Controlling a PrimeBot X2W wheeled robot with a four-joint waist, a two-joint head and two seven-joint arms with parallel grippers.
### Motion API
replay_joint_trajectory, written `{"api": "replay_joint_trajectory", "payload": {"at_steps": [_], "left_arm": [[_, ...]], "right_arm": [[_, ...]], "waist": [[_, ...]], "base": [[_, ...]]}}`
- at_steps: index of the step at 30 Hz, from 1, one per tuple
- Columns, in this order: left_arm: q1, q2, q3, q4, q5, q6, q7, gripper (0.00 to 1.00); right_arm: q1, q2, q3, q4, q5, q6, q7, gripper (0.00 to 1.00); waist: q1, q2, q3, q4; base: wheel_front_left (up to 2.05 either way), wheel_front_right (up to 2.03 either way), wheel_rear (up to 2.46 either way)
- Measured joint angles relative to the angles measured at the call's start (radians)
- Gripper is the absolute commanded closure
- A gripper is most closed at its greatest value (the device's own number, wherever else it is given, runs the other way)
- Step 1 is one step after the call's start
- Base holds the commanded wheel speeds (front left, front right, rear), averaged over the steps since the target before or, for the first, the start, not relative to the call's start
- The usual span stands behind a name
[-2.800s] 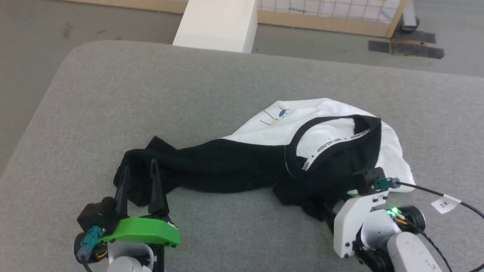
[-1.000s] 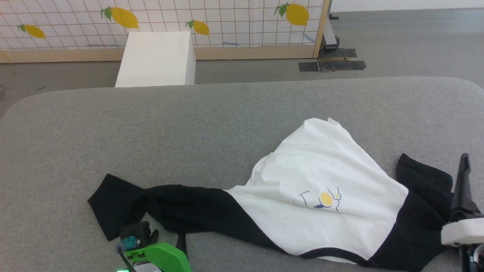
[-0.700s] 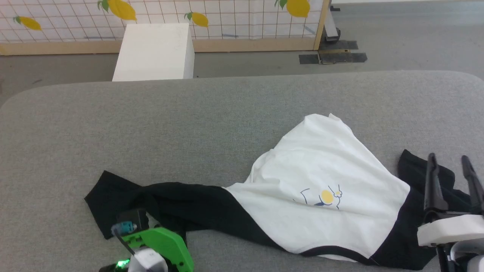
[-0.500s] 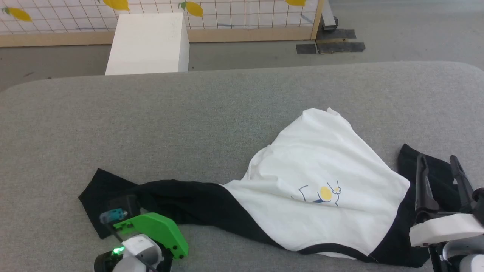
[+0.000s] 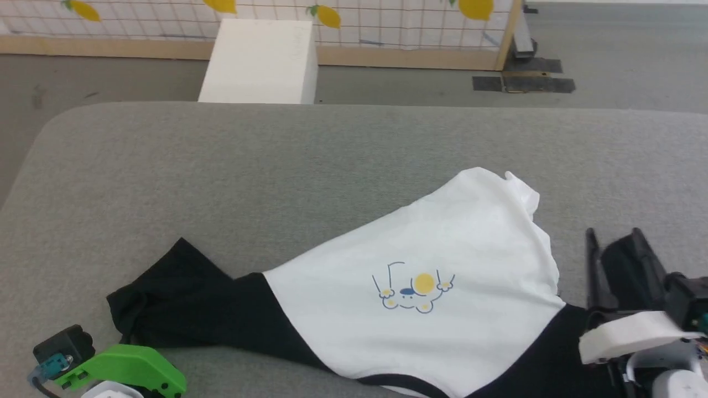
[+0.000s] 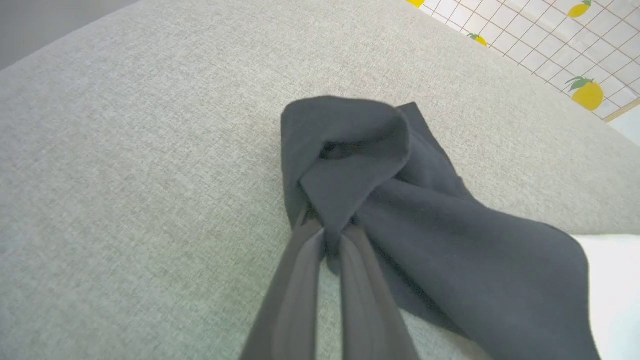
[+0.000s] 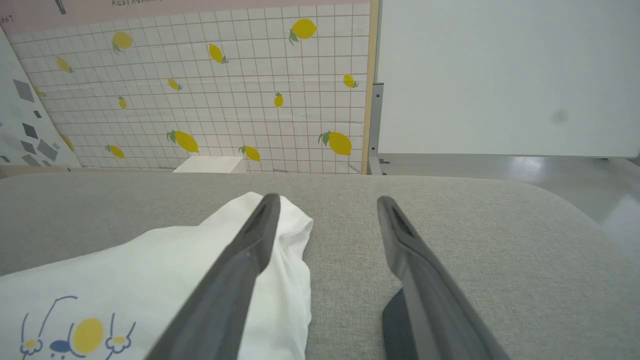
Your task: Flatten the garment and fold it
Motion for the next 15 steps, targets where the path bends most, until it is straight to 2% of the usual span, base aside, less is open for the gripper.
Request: {"api": "replay_joint_trajectory", "payload": {"at_steps": [1,4,9,12,15], "left_arm": [[0.005,0.0,-0.004,-0.004,-0.002,0.002,0.008,0.0],[0.012,-0.008,-0.019,-0.022,-0.007,-0.012,-0.01,0.0],[0.004,-0.036,-0.104,-0.035,0.01,-0.105,-0.135,0.0],[-0.016,-0.049,-0.15,-0.022,0.056,-0.136,-0.242,0.0],[-0.045,-0.063,-0.183,-0.004,0.09,-0.146,-0.315,0.0]], "right_arm": [[-0.001,0.0,0.013,0.002,-0.01,0.0,0.004,0.0],[-0.01,0.0,0.057,0.01,-0.038,0.0,0.022,0.0],[-0.06,-0.015,0.145,0.066,-0.09,0.0,0.101,0.0],[-0.114,-0.056,0.2,0.123,-0.087,0.0,0.184,0.0],[-0.188,-0.096,0.258,0.203,-0.073,0.0,0.309,0.0]], "waist": [[0.0,0.0,-0.001,0.009],[0.0,0.0,-0.002,0.034],[0.0,0.0,0.003,0.073],[0.0,0.0,0.012,0.096],[0.0,0.0,0.027,0.113]], "base": [[0.0,0.0,0.0],[0.0,0.0,0.0],[0.0,0.0,0.0],[0.0,0.0,0.0],[0.0,0.0,0.0]]}}
